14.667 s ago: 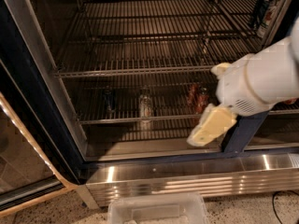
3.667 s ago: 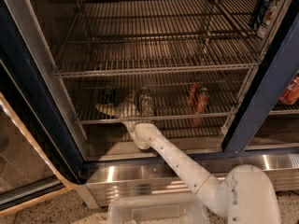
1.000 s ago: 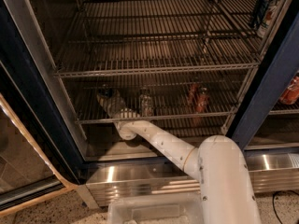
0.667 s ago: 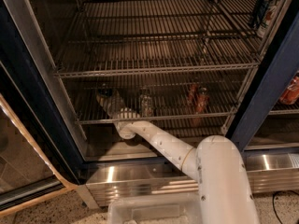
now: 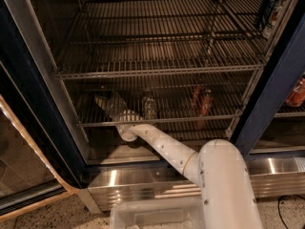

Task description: Pick pepsi can from bottom shelf of fridge

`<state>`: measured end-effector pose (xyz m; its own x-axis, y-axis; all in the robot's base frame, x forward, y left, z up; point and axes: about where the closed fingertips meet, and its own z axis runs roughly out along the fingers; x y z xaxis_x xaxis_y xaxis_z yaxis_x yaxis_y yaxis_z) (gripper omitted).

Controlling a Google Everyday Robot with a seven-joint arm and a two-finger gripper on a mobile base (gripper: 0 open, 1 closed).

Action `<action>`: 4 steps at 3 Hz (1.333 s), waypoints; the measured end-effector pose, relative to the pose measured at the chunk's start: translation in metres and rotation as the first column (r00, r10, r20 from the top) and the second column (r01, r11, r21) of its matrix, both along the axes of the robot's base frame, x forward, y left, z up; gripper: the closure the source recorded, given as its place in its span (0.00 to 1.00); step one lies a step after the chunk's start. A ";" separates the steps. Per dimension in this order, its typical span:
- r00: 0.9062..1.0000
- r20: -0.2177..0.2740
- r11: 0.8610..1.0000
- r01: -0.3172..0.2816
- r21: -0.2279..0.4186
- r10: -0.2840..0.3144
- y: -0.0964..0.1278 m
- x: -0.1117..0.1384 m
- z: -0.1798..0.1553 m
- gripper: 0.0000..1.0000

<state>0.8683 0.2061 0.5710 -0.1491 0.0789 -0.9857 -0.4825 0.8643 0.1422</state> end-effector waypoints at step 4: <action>1.000 -0.006 1.000 0.015 0.002 -0.015 0.006 0.012 -0.001 0.02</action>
Offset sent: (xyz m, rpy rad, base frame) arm -0.0007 0.0018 -0.0008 0.0057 -0.0001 0.0122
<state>0.8806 0.2116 0.5699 -0.1538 0.0833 -0.9846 -0.4687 0.8711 0.1469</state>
